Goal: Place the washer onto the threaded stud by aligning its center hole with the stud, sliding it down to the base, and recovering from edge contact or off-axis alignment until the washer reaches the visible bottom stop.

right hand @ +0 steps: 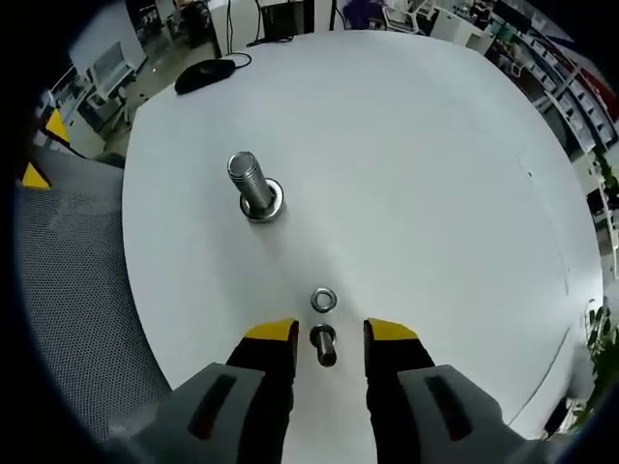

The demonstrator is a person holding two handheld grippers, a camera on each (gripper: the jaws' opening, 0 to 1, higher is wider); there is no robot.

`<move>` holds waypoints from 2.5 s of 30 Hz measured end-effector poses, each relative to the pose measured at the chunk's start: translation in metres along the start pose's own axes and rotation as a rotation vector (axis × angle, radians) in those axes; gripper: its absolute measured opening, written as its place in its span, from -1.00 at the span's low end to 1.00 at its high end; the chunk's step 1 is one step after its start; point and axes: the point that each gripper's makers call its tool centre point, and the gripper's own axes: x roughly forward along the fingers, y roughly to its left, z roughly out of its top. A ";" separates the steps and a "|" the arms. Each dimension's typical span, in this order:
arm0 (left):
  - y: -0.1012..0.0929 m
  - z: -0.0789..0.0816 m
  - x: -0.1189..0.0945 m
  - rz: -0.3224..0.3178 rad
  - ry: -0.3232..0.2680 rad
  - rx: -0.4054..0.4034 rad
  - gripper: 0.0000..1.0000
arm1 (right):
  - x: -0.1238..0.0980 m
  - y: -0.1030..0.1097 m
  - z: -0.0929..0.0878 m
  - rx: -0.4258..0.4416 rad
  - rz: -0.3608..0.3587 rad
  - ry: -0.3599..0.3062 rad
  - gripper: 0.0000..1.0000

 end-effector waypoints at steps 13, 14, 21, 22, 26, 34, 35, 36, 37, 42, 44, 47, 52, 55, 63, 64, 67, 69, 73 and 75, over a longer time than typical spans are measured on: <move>0.000 0.001 -0.001 -0.001 -0.008 0.005 -0.56 | 0.017 0.011 0.009 -0.043 0.039 0.063 -0.46; 0.000 0.001 -0.001 -0.001 -0.008 0.005 -0.56 | 0.018 0.010 0.009 -0.041 0.040 0.067 -0.47; 0.000 0.002 -0.001 -0.001 -0.015 -0.002 -0.56 | 0.024 0.007 0.002 -0.024 0.043 0.113 -0.49; 0.000 0.002 -0.001 -0.001 -0.015 -0.001 -0.56 | 0.025 0.007 0.002 -0.022 0.044 0.116 -0.50; 0.001 0.003 -0.001 -0.001 -0.017 -0.006 -0.56 | 0.026 0.007 0.002 -0.023 0.048 0.122 -0.55; 0.001 0.002 -0.001 0.001 -0.017 -0.012 -0.56 | 0.029 0.008 0.000 -0.026 0.051 0.140 -0.61; 0.001 0.002 -0.001 0.001 -0.017 -0.012 -0.56 | 0.029 0.007 0.000 -0.036 0.048 0.144 -0.61; 0.001 0.002 -0.001 0.000 -0.016 -0.012 -0.56 | 0.030 0.007 -0.001 -0.039 0.051 0.149 -0.61; 0.001 0.002 -0.001 0.000 -0.015 -0.011 -0.56 | 0.031 0.007 -0.001 -0.036 0.054 0.150 -0.61; 0.002 0.002 -0.001 0.002 -0.015 -0.013 -0.56 | 0.030 0.008 0.000 -0.028 0.057 0.148 -0.62; 0.002 0.002 -0.001 0.001 -0.014 -0.012 -0.56 | 0.031 0.007 0.000 -0.030 0.057 0.145 -0.62; 0.002 0.002 -0.001 -0.001 -0.011 -0.013 -0.56 | 0.030 0.007 0.000 -0.034 0.058 0.143 -0.65; 0.002 0.001 -0.001 0.001 -0.011 -0.014 -0.56 | 0.032 0.005 0.000 -0.058 0.060 0.139 -0.68; 0.002 0.001 -0.001 0.002 -0.010 -0.015 -0.56 | 0.032 0.004 0.000 -0.059 0.061 0.139 -0.69; 0.002 0.001 -0.001 0.001 -0.008 -0.012 -0.56 | 0.032 0.002 0.000 -0.017 0.051 0.139 -0.72; 0.002 0.001 -0.001 0.001 -0.007 -0.011 -0.56 | 0.032 0.002 0.000 -0.017 0.049 0.138 -0.72; 0.002 0.001 -0.001 0.001 -0.008 -0.012 -0.56 | 0.032 0.002 0.000 -0.015 0.041 0.134 -0.72; 0.002 0.001 -0.001 0.002 -0.007 -0.012 -0.57 | 0.032 0.000 0.002 0.002 0.037 0.118 -0.73; 0.002 0.000 -0.001 0.003 -0.006 -0.010 -0.57 | 0.031 0.001 0.003 0.020 0.034 0.114 -0.73; 0.002 0.001 -0.001 0.003 -0.007 -0.012 -0.57 | 0.032 -0.002 0.004 0.021 0.028 0.105 -0.73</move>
